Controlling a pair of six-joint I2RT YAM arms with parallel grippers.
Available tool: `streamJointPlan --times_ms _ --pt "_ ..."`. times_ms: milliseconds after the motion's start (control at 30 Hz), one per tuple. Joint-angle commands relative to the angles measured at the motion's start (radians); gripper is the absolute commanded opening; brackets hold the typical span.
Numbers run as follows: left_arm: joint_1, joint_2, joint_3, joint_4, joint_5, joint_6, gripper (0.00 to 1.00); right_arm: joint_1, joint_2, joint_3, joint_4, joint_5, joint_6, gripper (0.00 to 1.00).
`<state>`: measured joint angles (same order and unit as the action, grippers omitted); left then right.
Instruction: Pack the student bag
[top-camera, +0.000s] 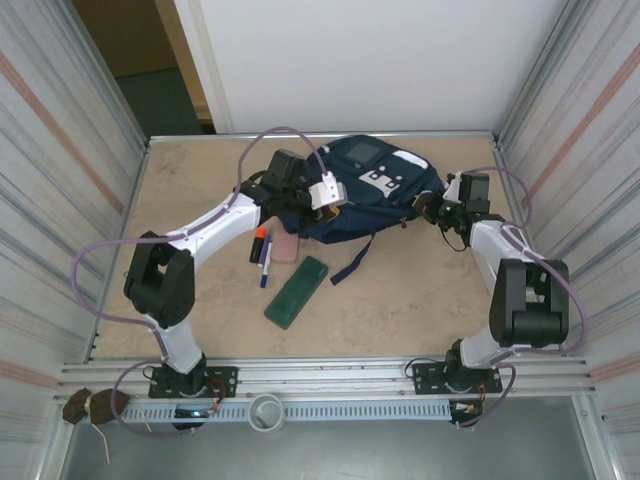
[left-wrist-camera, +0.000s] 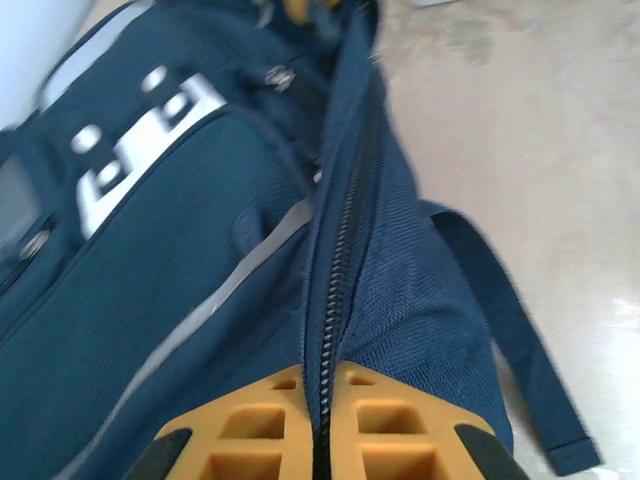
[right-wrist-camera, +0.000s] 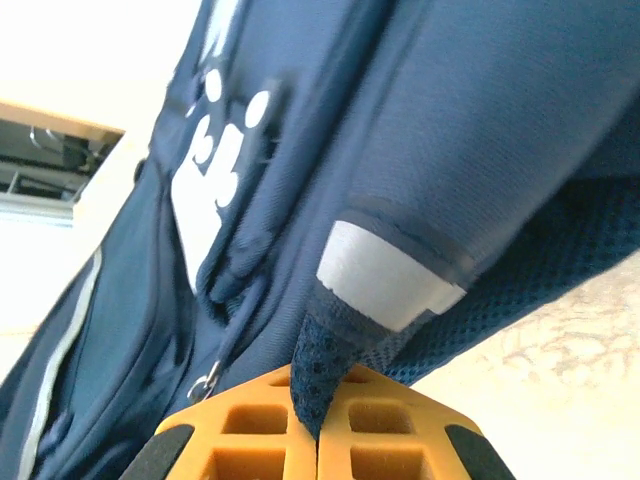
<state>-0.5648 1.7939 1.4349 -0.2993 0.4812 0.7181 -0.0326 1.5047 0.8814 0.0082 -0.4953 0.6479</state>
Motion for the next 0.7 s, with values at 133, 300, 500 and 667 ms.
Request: streamJointPlan --times_ms 133,300,500,667 --pt "0.086 0.083 0.076 0.101 -0.356 -0.128 0.1 0.141 -0.062 -0.1 0.016 0.016 0.034 0.0" --pt "0.108 0.11 0.057 0.085 -0.491 -0.247 0.37 0.258 -0.057 -0.122 0.001 0.027 0.013 0.16" --pt "0.108 0.003 -0.046 0.049 -0.545 -0.507 0.54 0.3 -0.189 -0.088 -0.102 0.098 -0.095 0.38" --pt "0.092 -0.118 -0.151 0.107 -0.397 -0.787 0.59 0.329 -0.158 -0.004 -0.104 0.155 -0.132 0.45"
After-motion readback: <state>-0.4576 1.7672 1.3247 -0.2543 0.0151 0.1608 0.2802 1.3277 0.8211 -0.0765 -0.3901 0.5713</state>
